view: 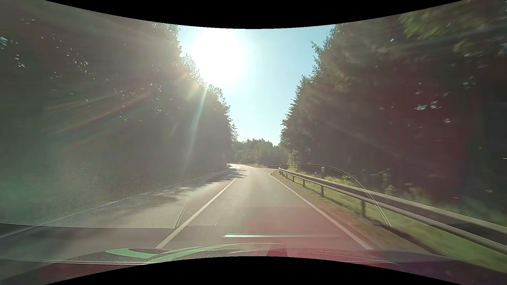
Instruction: Follow the waypoints while adhering to traffic rules and regulations
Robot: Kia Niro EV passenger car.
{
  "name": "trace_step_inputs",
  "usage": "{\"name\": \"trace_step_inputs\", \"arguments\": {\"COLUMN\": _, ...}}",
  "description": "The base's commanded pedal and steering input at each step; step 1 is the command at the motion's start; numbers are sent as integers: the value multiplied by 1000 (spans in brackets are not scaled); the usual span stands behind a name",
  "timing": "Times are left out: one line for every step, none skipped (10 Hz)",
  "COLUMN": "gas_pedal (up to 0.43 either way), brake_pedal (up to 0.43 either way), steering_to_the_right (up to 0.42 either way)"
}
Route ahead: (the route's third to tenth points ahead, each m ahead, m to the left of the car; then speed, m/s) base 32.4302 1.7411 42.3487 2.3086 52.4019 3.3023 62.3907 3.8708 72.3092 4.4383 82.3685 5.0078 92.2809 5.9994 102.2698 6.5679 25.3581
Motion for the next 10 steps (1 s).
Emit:
{"name": "trace_step_inputs", "arguments": {"gas_pedal": 268, "brake_pedal": 0, "steering_to_the_right": -5}}
{"name": "trace_step_inputs", "arguments": {"gas_pedal": 268, "brake_pedal": 0, "steering_to_the_right": -5}}
{"name": "trace_step_inputs", "arguments": {"gas_pedal": 268, "brake_pedal": 0, "steering_to_the_right": -5}}
{"name": "trace_step_inputs", "arguments": {"gas_pedal": 268, "brake_pedal": 0, "steering_to_the_right": -6}}
{"name": "trace_step_inputs", "arguments": {"gas_pedal": 268, "brake_pedal": 0, "steering_to_the_right": -9}}
{"name": "trace_step_inputs", "arguments": {"gas_pedal": 268, "brake_pedal": 0, "steering_to_the_right": -9}}
{"name": "trace_step_inputs", "arguments": {"gas_pedal": 268, "brake_pedal": 0, "steering_to_the_right": -10}}
{"name": "trace_step_inputs", "arguments": {"gas_pedal": 260, "brake_pedal": 0, "steering_to_the_right": -9}}
{"name": "trace_step_inputs", "arguments": {"gas_pedal": 197, "brake_pedal": 0, "steering_to_the_right": -9}}
{"name": "trace_step_inputs", "arguments": {"gas_pedal": 87, "brake_pedal": 0, "steering_to_the_right": -9}}
